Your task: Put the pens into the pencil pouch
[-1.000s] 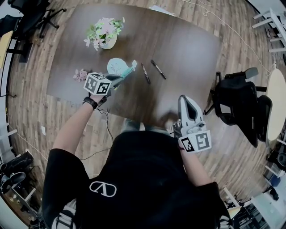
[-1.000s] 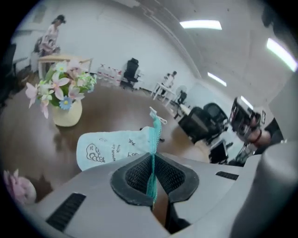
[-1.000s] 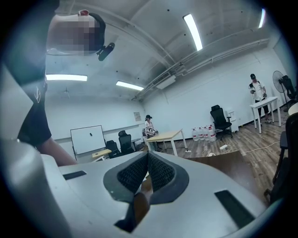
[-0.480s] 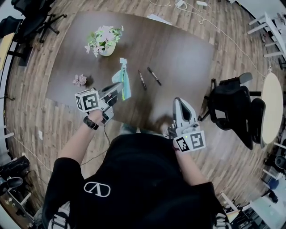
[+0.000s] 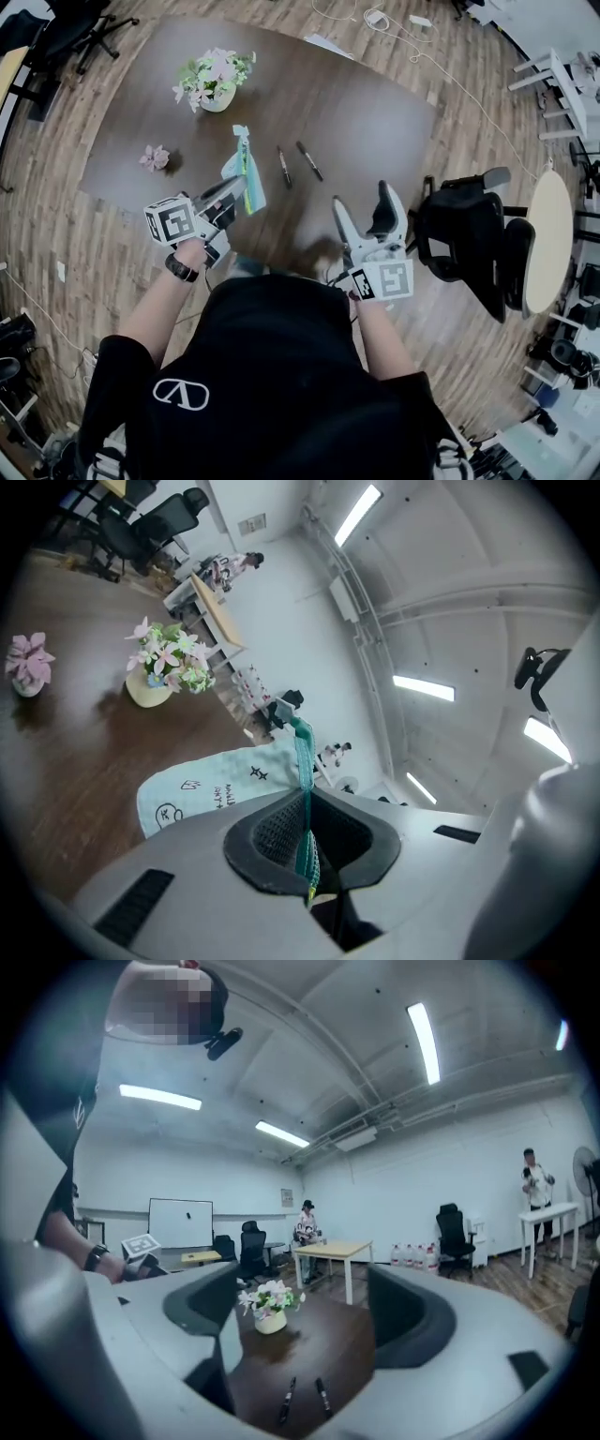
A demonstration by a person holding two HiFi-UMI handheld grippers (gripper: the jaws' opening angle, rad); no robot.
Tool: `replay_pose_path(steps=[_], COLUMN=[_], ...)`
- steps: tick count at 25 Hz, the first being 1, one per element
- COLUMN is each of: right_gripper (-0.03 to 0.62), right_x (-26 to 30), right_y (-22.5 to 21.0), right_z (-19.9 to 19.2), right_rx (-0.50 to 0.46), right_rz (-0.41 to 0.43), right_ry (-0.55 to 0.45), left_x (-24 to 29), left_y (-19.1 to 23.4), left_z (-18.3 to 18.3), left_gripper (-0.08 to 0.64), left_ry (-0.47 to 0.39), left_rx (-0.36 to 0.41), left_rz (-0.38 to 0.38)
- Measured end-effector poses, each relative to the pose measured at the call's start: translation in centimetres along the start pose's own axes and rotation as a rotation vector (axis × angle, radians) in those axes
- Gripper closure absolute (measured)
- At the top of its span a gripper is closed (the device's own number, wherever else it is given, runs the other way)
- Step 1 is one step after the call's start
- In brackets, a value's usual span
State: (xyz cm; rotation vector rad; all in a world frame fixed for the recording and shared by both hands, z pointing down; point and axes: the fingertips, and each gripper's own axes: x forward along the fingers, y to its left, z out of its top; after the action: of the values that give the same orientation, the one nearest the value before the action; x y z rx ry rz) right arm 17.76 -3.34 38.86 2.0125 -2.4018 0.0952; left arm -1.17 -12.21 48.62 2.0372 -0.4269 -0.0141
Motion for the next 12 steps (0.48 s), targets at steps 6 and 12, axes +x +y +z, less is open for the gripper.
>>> replay_pose_path(steps=[6, 12], right_gripper=[0.160, 0.170], right_x=[2.9, 6.4], right_y=[-0.1, -1.3], right_z=[-1.3, -5.3], right_rx=[-0.162, -0.242], right_rz=[0.063, 0.119], right_ry=[0.123, 0.304], left_x=[-0.8, -1.5], left_y=[0.2, -0.1], left_z=[-1.5, -2.7], left_gripper=[0.543, 0.543], left_ry=[-0.024, -0.037], left_rx=[-0.058, -0.094], left_rz=[-0.005, -0.013])
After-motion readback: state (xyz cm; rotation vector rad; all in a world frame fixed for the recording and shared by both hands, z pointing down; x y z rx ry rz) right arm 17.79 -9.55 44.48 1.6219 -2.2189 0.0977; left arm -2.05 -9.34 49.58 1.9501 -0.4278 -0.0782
